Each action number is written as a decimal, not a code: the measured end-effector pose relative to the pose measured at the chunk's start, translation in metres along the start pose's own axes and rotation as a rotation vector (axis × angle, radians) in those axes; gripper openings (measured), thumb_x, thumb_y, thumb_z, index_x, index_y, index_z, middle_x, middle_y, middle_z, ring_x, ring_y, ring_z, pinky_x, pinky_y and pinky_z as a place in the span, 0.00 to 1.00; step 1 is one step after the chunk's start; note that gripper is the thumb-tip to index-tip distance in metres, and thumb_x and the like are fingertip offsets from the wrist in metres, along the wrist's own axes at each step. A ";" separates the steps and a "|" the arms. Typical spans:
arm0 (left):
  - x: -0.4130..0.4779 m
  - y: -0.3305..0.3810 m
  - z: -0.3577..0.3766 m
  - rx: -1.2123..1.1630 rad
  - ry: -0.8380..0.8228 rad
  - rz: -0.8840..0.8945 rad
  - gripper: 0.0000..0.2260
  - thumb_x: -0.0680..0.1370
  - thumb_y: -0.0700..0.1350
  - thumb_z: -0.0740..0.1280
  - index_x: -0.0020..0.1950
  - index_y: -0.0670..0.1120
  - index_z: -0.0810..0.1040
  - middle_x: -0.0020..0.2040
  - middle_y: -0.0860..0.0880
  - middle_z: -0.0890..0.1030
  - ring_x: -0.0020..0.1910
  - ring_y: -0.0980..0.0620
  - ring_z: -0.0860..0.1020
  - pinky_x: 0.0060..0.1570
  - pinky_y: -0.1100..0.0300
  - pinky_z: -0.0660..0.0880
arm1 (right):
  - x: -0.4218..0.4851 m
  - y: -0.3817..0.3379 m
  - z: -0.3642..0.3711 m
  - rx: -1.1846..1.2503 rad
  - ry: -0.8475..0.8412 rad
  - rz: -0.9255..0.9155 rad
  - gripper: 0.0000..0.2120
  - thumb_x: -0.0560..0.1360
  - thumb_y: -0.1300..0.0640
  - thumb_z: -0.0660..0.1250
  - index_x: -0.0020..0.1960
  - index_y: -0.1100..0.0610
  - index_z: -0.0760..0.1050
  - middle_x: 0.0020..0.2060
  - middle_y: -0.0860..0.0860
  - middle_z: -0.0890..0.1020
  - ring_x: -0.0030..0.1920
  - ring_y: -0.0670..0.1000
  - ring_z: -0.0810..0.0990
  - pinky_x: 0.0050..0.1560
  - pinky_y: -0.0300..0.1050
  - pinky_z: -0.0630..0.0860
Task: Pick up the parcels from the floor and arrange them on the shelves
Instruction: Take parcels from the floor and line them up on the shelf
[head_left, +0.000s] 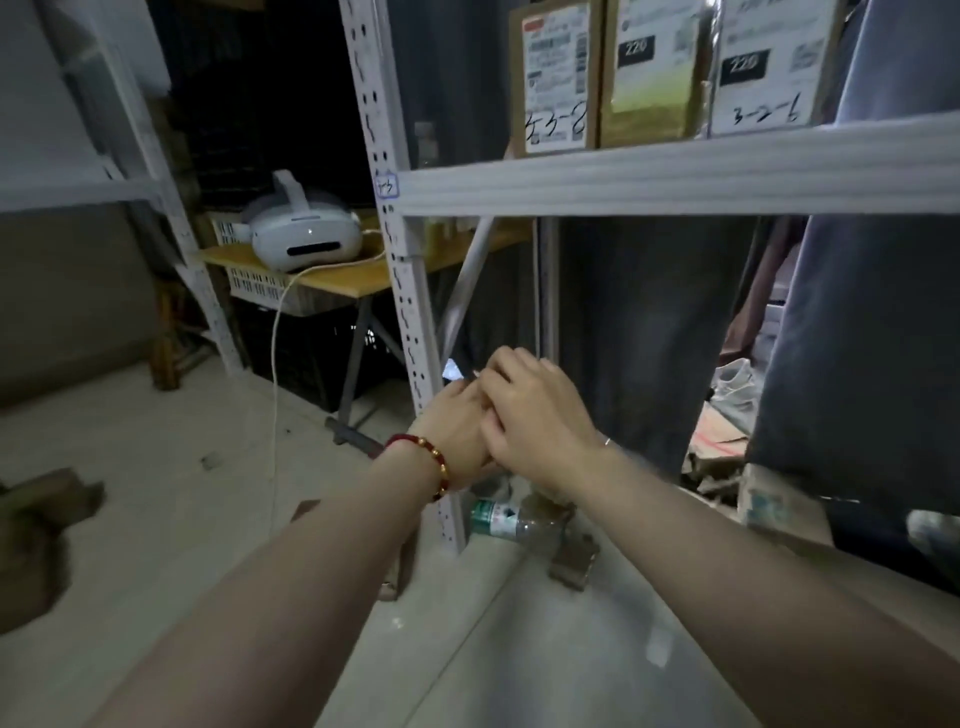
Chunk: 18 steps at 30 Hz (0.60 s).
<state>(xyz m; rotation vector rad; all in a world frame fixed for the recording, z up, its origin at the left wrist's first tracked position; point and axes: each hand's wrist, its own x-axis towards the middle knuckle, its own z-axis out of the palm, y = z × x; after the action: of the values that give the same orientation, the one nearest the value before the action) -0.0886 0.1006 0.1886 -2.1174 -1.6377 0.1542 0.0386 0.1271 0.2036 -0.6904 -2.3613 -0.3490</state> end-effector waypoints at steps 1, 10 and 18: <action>-0.005 -0.004 0.016 0.001 -0.024 -0.032 0.23 0.79 0.56 0.54 0.69 0.47 0.71 0.66 0.46 0.74 0.66 0.46 0.69 0.68 0.50 0.64 | 0.000 -0.004 0.013 -0.004 -0.047 0.029 0.12 0.70 0.57 0.66 0.52 0.61 0.79 0.49 0.56 0.78 0.51 0.56 0.76 0.51 0.54 0.75; -0.036 -0.055 0.162 -0.031 -0.355 -0.261 0.40 0.72 0.65 0.67 0.76 0.47 0.59 0.73 0.45 0.65 0.71 0.44 0.64 0.71 0.48 0.64 | -0.023 -0.025 0.128 0.057 -0.371 0.303 0.12 0.76 0.53 0.62 0.56 0.56 0.78 0.58 0.54 0.74 0.57 0.56 0.75 0.55 0.50 0.73; -0.044 -0.067 0.242 -0.205 -0.595 -0.399 0.41 0.71 0.57 0.74 0.76 0.45 0.57 0.74 0.42 0.63 0.72 0.42 0.63 0.68 0.47 0.65 | -0.001 -0.036 0.186 0.133 -0.507 0.459 0.14 0.75 0.51 0.67 0.58 0.56 0.78 0.55 0.51 0.73 0.50 0.53 0.76 0.48 0.47 0.74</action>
<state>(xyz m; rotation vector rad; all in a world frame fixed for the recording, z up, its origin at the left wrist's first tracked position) -0.2475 0.1409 -0.0063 -1.9397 -2.4786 0.5478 -0.0757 0.1731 0.0602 -1.3429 -2.5480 0.2084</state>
